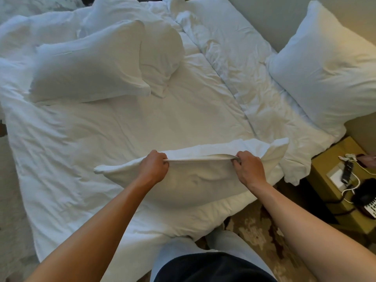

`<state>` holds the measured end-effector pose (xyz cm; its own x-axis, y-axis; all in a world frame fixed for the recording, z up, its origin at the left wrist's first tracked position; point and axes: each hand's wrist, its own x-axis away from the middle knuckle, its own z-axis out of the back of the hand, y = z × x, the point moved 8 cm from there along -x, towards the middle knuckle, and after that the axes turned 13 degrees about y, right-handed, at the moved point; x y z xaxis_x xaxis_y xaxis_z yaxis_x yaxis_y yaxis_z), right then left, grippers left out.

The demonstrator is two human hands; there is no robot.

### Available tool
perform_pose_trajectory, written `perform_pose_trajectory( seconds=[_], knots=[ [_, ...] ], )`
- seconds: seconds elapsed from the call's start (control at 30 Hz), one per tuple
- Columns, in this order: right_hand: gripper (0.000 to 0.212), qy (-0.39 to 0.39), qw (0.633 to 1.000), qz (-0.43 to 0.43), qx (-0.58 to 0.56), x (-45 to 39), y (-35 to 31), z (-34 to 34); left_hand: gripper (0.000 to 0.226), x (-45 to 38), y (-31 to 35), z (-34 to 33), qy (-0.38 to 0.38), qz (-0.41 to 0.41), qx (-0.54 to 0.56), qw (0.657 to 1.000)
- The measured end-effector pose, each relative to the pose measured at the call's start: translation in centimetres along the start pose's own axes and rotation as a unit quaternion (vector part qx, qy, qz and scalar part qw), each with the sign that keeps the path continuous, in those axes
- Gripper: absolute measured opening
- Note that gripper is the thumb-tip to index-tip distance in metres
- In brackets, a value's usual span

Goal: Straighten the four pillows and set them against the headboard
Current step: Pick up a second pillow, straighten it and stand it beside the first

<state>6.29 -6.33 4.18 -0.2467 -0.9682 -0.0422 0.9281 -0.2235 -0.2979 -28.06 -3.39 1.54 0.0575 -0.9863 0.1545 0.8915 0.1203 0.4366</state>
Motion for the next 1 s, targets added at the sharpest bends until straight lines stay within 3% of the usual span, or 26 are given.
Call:
perform_pose_trajectory(
  seconds=[0.2, 0.43, 0.63, 0.8, 1.0],
  knots=[
    [0.023, 0.027, 0.997, -0.046, -0.052, -0.6, 0.1, 1.0, 0.02, -0.3, -0.7, 1.8, 0.027, -0.002, 0.023, 0.999],
    [0.018, 0.043, 0.996, -0.024, -0.08, -1.5, -0.5, 2.9, 0.029, 0.4, 0.0, 2.3, 0.02, -0.021, 0.052, 0.998],
    [0.017, 0.066, 0.991, -0.012, -0.113, -1.3, 0.7, 5.3, 0.033, 1.0, 2.6, 3.8, 0.035, 0.013, 0.057, 0.998],
    [0.016, 0.085, 0.988, 0.006, -0.129, -1.7, 3.7, 9.0, 0.033, 1.5, 7.1, 5.9, 0.083, 0.006, 0.05, 0.995],
    [0.016, 0.115, 0.98, -0.009, -0.161, -2.9, 12.0, 16.3, 0.031, 0.6, 18.6, 6.8, 0.125, -0.064, 0.027, 0.99]
  ],
)
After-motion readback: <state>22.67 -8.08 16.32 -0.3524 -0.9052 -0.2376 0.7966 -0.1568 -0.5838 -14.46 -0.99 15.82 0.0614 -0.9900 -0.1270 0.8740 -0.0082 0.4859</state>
